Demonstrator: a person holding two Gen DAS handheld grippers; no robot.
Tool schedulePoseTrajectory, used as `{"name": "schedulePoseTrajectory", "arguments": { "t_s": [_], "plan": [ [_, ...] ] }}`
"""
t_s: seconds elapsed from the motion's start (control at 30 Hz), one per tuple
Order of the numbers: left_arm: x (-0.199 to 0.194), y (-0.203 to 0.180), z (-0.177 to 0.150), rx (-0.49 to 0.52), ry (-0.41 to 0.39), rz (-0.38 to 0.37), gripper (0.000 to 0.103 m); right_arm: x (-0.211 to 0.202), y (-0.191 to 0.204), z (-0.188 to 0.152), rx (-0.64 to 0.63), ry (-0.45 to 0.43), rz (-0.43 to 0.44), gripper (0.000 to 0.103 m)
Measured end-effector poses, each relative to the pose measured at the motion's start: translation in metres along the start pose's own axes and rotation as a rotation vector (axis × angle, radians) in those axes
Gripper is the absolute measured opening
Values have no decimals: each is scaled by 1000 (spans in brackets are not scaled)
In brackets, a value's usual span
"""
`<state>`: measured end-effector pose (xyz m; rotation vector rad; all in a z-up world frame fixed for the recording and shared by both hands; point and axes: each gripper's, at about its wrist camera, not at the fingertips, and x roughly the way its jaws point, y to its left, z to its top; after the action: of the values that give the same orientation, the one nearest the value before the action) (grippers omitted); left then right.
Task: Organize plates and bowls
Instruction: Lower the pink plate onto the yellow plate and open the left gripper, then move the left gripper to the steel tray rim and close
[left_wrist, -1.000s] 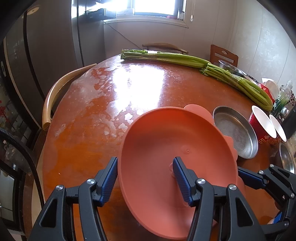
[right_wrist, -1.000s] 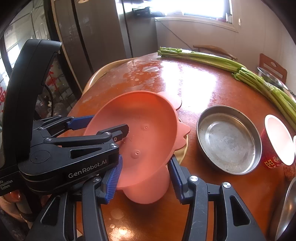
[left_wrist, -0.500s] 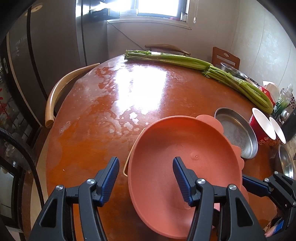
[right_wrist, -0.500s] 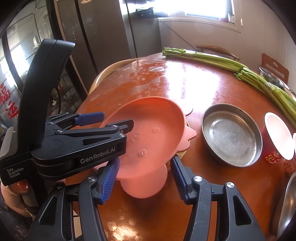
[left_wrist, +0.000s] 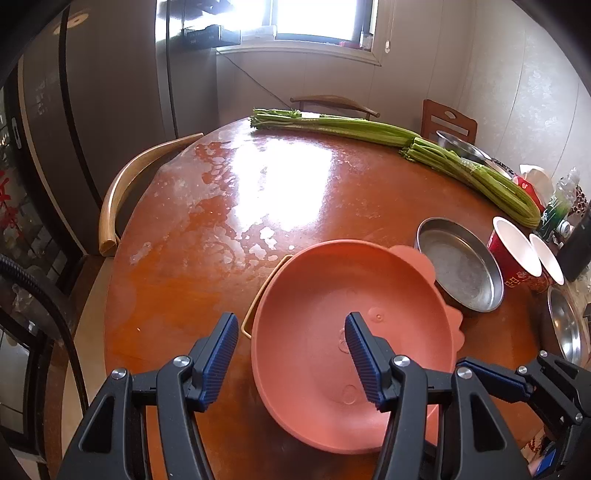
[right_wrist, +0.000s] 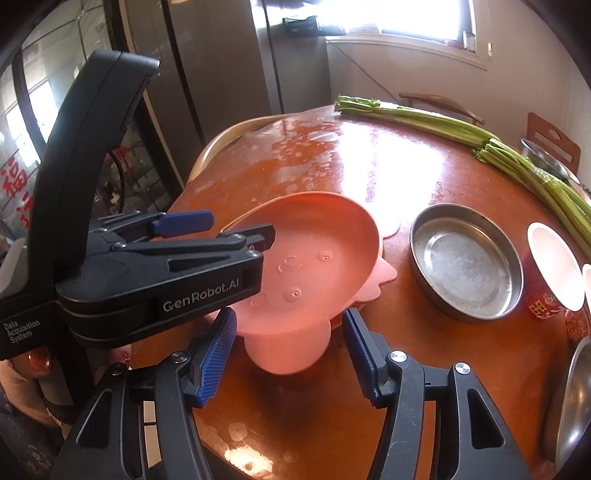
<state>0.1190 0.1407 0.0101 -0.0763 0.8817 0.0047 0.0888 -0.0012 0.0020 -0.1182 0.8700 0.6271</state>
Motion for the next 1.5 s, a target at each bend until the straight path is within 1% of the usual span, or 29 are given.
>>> {"name": "schedulePoseTrajectory", "arguments": {
  "t_s": [0.13, 0.2, 0.37, 0.6, 0.7, 0.93, 1.23, 1.5],
  "plan": [
    [-8, -2, -1, 2, -10, 5, 60, -7, 4, -3, -27, -19, -12, 61],
    [-13, -4, -2, 4, -16, 9, 60, -11, 0, -4, -9, -24, -13, 61],
    [-23, -13, 0, 15, -35, 5, 60, -30, -12, -5, 33, -76, -24, 61],
    [-38, -31, 7, 39, -69, -15, 60, -56, -37, -7, 93, -134, -45, 62],
    [-42, -41, 11, 57, -78, -13, 62, -66, -49, -7, 121, -159, -55, 62],
    [-48, -62, 24, 77, -95, -20, 63, -88, -76, -10, 179, -208, -100, 62],
    [-45, -91, 39, 128, -93, -30, 64, -98, -110, -18, 256, -209, -131, 62],
    [-26, -114, 58, 191, -55, -44, 64, -92, -135, -24, 328, -171, -154, 62]
  ]
}}
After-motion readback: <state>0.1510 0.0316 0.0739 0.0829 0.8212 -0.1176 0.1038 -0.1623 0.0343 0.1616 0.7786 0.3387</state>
